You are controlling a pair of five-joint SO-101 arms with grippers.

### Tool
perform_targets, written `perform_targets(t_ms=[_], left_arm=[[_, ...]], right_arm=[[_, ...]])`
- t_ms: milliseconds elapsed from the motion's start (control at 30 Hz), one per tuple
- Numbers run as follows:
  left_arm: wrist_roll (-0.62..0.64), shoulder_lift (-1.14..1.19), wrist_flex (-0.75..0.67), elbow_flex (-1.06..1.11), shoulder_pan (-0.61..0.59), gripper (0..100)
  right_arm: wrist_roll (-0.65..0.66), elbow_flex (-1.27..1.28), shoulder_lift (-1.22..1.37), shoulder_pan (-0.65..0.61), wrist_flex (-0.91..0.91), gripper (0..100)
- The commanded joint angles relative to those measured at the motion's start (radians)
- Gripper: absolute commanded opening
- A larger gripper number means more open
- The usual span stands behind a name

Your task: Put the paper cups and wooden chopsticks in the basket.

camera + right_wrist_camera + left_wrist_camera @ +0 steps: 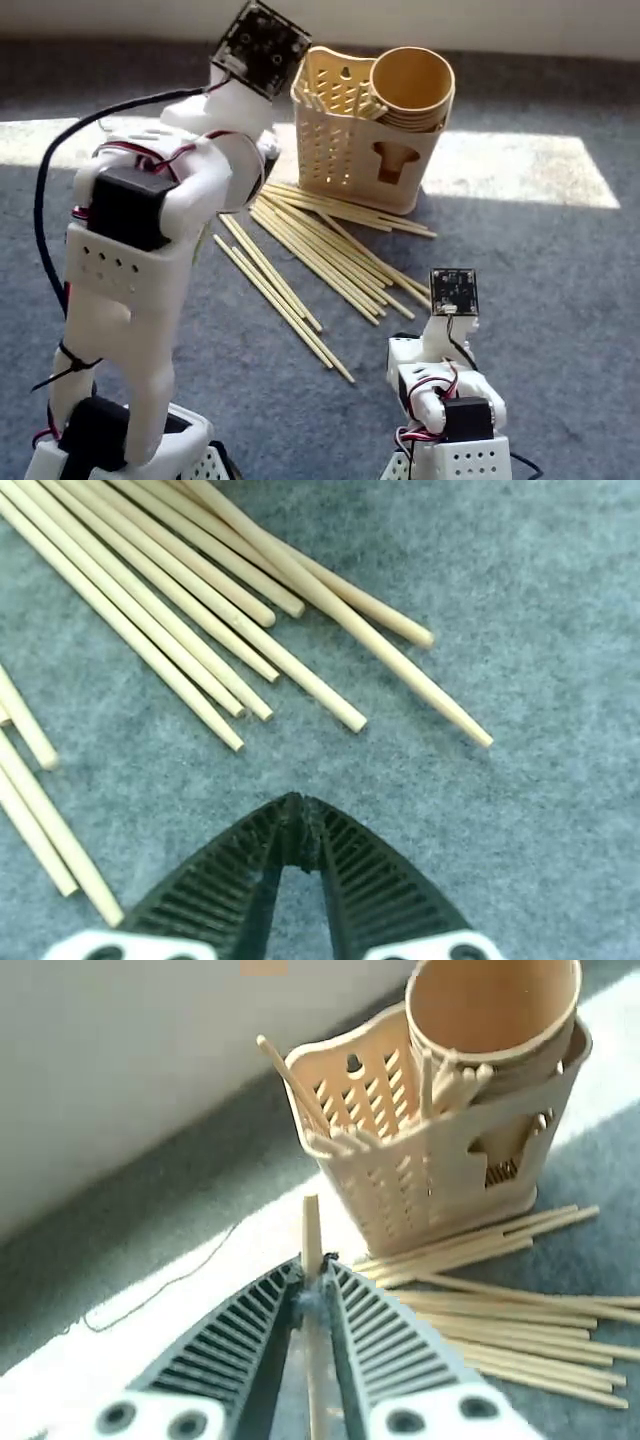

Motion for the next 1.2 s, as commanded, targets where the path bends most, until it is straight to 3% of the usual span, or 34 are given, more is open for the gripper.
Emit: perform_targets(t_ms=[0, 233, 467, 867, 1167], left_arm=[[0.083, -0.025, -0.152, -0.067, -0.008, 0], [0.307, -0.024, -0.416, -0.064, -0.065, 0], [0.45, -0.022, -0.672, -0.028, -0.117, 1], [0.459, -0.019, -1.188, 0.269, -0.11, 1], [0.457, -0.019, -1.221, 0.418, -0.093, 1]], right_arm=[[-0.003, 0.15, -0.004, 0.008, 0.01, 0.5], [-0.003, 0.15, -0.004, 0.008, 0.01, 0.5], [-0.003, 0.15, -0.004, 0.008, 0.01, 0.5], [-0.003, 0.15, -0.004, 0.008, 0.01, 0.5], [-0.003, 0.15, -0.004, 0.008, 0.01, 0.5]])
